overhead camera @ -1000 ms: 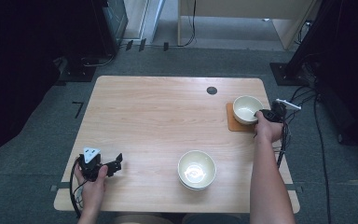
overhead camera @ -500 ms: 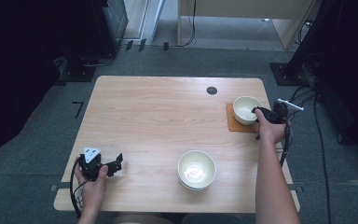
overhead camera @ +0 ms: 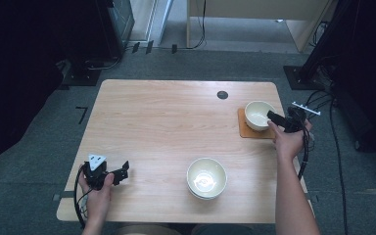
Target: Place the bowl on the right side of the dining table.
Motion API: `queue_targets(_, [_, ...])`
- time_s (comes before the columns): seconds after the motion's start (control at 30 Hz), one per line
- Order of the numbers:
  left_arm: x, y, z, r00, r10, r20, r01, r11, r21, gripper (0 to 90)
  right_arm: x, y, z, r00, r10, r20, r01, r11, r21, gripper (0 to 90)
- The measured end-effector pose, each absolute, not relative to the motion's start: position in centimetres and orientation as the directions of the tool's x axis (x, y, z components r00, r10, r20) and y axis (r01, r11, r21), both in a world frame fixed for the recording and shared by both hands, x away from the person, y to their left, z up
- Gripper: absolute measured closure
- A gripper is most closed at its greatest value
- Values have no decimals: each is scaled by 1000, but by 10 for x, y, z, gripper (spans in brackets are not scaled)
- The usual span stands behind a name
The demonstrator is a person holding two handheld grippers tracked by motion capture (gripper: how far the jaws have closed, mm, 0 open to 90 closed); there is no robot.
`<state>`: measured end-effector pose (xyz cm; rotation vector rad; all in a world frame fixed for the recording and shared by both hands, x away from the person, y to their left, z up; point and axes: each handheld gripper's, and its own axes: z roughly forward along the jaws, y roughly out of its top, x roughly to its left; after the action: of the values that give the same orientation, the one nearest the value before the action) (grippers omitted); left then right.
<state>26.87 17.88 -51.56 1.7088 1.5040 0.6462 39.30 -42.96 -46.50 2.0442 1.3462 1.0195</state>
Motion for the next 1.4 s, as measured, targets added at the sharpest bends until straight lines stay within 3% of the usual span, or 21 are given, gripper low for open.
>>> queue_targets(0.27, [269,179,-516,184,976,-114,598,-19,801,0,383,-422,-462,145,953,266,551,-301,778,6])
queue_targets(1.07, [269,179,-516,188,976,-113,601,-23,799,0,342,-420,-472,122,971,206,506,-239,829,0])
queue_targets(1.4, [269,179,-516,186,976,-111,601,-24,799,0,328,-417,-478,114,965,236,503,-261,824,0])
